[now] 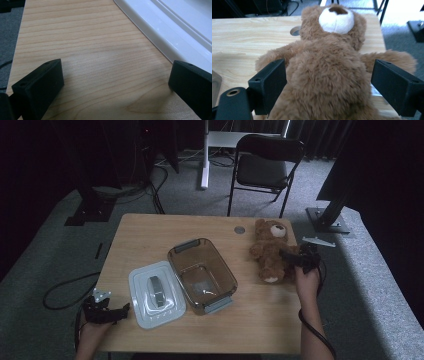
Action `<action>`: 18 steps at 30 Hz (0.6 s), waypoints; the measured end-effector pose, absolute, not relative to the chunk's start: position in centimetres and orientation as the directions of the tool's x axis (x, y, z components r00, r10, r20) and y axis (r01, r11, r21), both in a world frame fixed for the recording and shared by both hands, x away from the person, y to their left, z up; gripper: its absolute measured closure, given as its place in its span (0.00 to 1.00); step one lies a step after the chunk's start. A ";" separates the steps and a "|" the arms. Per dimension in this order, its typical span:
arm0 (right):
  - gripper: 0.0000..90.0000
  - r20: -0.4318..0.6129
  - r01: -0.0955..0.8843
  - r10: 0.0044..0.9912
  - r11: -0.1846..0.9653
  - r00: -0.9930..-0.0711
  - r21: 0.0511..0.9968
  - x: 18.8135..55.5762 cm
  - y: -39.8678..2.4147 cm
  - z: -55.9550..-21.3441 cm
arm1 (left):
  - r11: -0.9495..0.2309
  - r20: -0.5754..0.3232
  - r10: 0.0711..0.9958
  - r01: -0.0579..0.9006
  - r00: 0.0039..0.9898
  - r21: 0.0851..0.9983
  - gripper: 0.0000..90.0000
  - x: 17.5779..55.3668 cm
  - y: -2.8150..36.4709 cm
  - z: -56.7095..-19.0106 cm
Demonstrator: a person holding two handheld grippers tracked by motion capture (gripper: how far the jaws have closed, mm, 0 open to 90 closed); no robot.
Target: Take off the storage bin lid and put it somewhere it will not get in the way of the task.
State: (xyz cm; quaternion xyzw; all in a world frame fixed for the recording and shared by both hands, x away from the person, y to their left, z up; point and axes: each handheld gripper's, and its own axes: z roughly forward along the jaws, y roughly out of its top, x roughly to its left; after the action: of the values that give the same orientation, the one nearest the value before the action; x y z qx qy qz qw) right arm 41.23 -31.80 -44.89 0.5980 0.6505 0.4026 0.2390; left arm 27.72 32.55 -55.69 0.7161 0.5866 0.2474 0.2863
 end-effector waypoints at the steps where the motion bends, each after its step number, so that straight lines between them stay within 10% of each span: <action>1: 0.14 0.172 0.591 0.970 -0.040 -0.170 0.806 41.6 -31.7 -45.1 | -0.148 0.018 0.982 0.698 0.190 0.700 0.01 27.7 32.5 -55.7; 18: 0.13 0.138 0.698 0.981 -0.003 -0.137 0.716 45.3 -29.8 -48.0 | -0.156 0.019 0.980 0.698 0.200 0.699 0.01 27.7 32.5 -55.7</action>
State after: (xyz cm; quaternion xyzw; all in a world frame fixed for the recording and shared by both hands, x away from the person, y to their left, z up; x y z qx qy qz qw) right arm 45.33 -29.85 -48.03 0.6227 0.6741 0.3375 0.2095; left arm 27.72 32.53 -55.68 0.7195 0.5828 0.2458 0.2868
